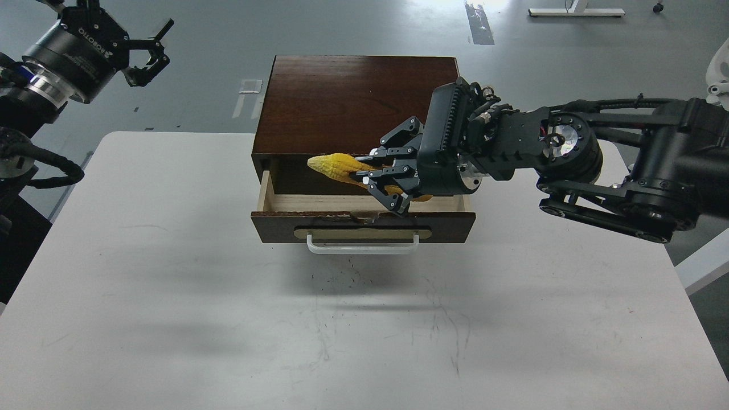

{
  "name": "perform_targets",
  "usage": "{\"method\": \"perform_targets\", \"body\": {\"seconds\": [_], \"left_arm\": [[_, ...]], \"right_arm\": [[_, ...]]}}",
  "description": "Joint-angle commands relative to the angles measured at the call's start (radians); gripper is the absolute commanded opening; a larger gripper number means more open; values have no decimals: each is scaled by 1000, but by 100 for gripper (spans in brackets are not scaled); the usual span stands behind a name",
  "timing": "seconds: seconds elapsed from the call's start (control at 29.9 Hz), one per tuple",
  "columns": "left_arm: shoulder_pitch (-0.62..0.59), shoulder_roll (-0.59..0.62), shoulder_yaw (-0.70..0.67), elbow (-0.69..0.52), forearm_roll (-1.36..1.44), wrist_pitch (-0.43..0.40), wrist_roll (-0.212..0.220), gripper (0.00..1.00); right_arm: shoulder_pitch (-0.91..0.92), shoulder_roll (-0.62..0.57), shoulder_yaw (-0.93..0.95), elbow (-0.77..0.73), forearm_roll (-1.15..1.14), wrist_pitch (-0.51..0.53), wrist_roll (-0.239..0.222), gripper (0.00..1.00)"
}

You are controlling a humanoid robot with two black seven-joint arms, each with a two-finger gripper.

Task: Put corn in drawer with both arms

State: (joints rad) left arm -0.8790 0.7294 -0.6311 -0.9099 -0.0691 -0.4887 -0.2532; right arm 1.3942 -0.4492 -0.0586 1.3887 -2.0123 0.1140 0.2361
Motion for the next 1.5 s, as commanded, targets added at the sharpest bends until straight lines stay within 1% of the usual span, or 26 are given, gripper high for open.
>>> {"method": "perform_targets", "body": {"seconds": [0.0, 0.3, 0.53, 0.63, 0.7, 0.73, 0.84, 0.87, 0.97, 1.0, 1.04, 1.17, 1.24, 1.34, 1.47], "left_arm": [[0, 1, -1, 0, 0, 0, 0, 98], [0, 2, -2, -1, 0, 0, 0, 98], [0, 4, -2, 0, 0, 0, 0, 98], [0, 7, -4, -1, 0, 0, 0, 98], [0, 12, -5, 0, 0, 0, 0, 98], [0, 18, -7, 0, 0, 0, 0, 98], [0, 22, -12, 0, -6, 0, -3, 98], [0, 22, -12, 0, -6, 0, -3, 98], [-2, 10, -16, 2, -14, 0, -11, 98], [-2, 4, -18, 5, -15, 0, -11, 98], [-2, -14, -18, 11, -15, 0, -12, 98], [-5, -47, -18, 22, -15, 0, -14, 98], [-9, -71, -21, 23, -17, 0, -11, 98], [-11, -77, -38, 23, -18, 0, -8, 98], [-8, -79, -53, 52, -24, 0, -5, 98]], "right_arm": [[-3, 15, -1, -19, 0, -4, -1, 46], [-3, 15, 0, -23, 3, -4, 0, 64], [0, 15, 6, -23, 20, -8, 9, 70], [5, 3, 48, -26, 56, -11, 9, 76], [0, -12, 120, -33, 150, -10, 8, 89], [-1, -32, 164, -43, 240, -8, 6, 100], [0, -69, 224, -80, 506, -5, -7, 100], [0, -69, 224, -80, 507, -5, -8, 100], [-1, -112, 304, -184, 910, -13, -32, 100], [-1, -120, 312, -203, 975, -14, -32, 100], [0, -134, 321, -239, 1097, -14, -34, 100], [-3, -167, 344, -345, 1349, -16, -32, 100], [-9, -167, 356, -436, 1551, -16, -32, 100], [-18, -167, 356, -496, 1702, -14, -27, 100], [-70, -183, 388, -520, 1816, -14, -24, 100]]}}
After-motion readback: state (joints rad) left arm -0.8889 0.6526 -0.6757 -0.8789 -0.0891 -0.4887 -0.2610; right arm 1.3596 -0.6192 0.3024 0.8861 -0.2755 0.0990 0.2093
